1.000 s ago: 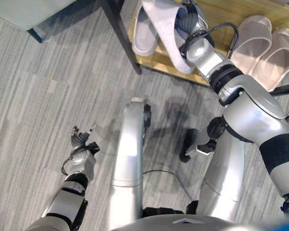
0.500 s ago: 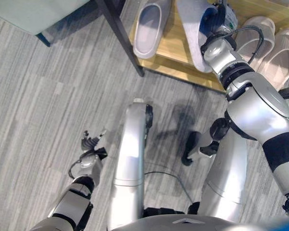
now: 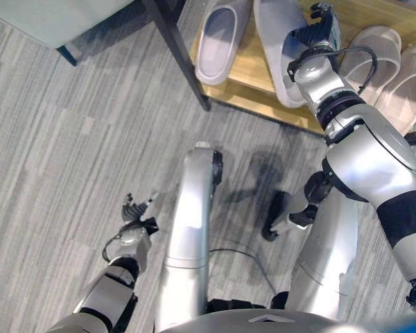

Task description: Arrange the slippers neatly on the shoe rack.

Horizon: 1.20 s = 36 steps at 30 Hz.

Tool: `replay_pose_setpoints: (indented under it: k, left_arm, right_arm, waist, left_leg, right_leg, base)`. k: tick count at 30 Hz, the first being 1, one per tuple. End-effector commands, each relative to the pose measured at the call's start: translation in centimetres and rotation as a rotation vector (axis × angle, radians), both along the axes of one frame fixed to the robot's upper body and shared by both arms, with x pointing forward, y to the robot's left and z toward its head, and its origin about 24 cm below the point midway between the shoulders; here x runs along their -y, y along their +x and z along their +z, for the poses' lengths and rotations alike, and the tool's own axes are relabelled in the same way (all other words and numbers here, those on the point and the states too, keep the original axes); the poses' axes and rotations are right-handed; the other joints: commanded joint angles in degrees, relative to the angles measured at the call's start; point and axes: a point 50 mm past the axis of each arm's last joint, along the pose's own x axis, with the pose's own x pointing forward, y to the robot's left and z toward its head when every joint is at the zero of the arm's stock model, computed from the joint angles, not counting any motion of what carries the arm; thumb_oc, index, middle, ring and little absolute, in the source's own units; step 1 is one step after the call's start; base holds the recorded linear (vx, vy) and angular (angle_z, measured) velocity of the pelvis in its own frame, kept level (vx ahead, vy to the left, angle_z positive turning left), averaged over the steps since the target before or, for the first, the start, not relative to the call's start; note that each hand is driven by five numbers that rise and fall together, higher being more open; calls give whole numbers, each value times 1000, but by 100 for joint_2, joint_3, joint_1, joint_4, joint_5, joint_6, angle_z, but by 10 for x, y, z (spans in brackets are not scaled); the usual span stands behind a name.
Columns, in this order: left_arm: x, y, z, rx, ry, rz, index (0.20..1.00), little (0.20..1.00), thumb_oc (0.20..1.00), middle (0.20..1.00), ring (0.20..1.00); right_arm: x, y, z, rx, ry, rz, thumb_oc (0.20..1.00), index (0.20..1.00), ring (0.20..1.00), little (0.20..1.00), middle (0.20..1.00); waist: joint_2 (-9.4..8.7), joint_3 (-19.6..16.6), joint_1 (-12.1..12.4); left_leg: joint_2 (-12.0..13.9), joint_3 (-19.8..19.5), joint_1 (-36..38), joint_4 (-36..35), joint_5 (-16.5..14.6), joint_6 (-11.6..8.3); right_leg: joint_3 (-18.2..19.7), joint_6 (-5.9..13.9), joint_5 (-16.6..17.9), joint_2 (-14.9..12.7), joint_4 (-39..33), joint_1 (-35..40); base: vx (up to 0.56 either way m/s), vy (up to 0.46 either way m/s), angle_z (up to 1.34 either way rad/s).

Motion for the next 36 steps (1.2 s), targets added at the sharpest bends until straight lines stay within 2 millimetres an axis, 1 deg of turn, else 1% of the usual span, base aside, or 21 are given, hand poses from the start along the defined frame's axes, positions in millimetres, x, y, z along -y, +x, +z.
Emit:
replay_pose_setpoints:
  k: [1,4,7,10,16,17,21,27,29,32,36]
  left_arm:
    - [-6,2,8,49,37,-26,1000,1000,1000,1000,1000]
    - [3,10,15,75,92,-140,1000,1000,1000,1000,1000]
    - [5,10,16,70,107,-168,1000,1000,1000,1000,1000]
    - [4,9,15,66,107,-163,1000,1000,1000,1000,1000]
    - [5,9,15,70,92,-148,1000,1000,1000,1000,1000]
    - [4,7,14,63,91,-150,1000,1000,1000,1000,1000]
    - [1,2,10,43,80,-126,1000,1000,1000,1000,1000]
    - [-2,-2,8,28,82,-109,1000,1000,1000,1000,1000]
    - [-2,-3,7,30,77,-103,1000,1000,1000,1000,1000]
    - [-4,-5,7,29,79,-90,1000,1000,1000,1000,1000]
    - [-7,-7,7,32,80,-73,1000,1000,1000,1000,1000]
  right_arm:
    - [-22,-17,82,263,7,68,1000,1000,1000,1000,1000]
    - [-19,-17,85,289,76,90,1000,1000,1000,1000,1000]
    - [-22,-17,85,297,98,110,1000,1000,1000,1000,1000]
    - [-35,-19,86,305,37,131,1000,1000,1000,1000,1000]
    - [-44,-17,79,278,-69,156,1000,1000,1000,1000,1000]
    - [-49,-17,77,275,-99,176,1000,1000,1000,1000,1000]
    - [-59,-16,68,271,-154,204,1000,1000,1000,1000,1000]
    - [-65,-16,60,281,-174,222,1000,1000,1000,1000,1000]
    - [-68,-17,56,287,-151,247,1000,1000,1000,1000,1000]
    - [-81,-21,53,323,-157,302,1000,1000,1000,1000,1000]
    - [-79,-26,54,369,-122,322,1000,1000,1000,1000,1000]
  waist:
    - [137,260,95]
    - [173,260,88]
    - [174,260,83]
    - [117,260,47]
    - [77,260,-15]
    - [63,260,-46]
    - [21,260,-121]
    - [9,260,-224]
    - [9,260,-251]
    - [-7,260,-289]
    - [-30,260,-355]
  left_leg:
    - [102,-301,347,296,-1292,379]
    - [89,-276,347,322,-1304,378]
    - [92,-265,347,313,-1298,375]
    - [102,-272,347,337,-1298,375]
    - [123,-288,347,368,-1324,387]
    - [122,-291,347,357,-1318,384]
    - [145,-281,347,354,-1301,386]
    - [169,-276,347,369,-1302,386]
    - [176,-283,347,366,-1299,378]
    - [185,-283,347,374,-1302,378]
    - [194,-268,347,388,-1294,378]
  right_leg:
    - [850,86,83,178,-260,213]
    - [888,90,71,177,-214,213]
    - [887,89,80,189,-222,213]
    - [879,81,78,191,-214,213]
    - [876,78,82,199,-214,213]
    - [880,81,87,213,-229,213]
    - [876,73,92,244,-237,213]
    - [894,60,79,292,-239,213]
    - [888,63,72,297,-244,213]
    - [911,61,66,322,-250,213]
    - [935,65,68,348,-242,213]
  base:
    - [0,0,0]
    - [0,0,0]
    - [0,0,0]
    - [-7,25,0]
    - [-6,14,0]
    - [-13,40,0]
    - [-9,25,-3]
    - [-11,20,-6]
    - [-9,14,-7]
    - [-2,5,-6]
    - [-4,-3,-4]
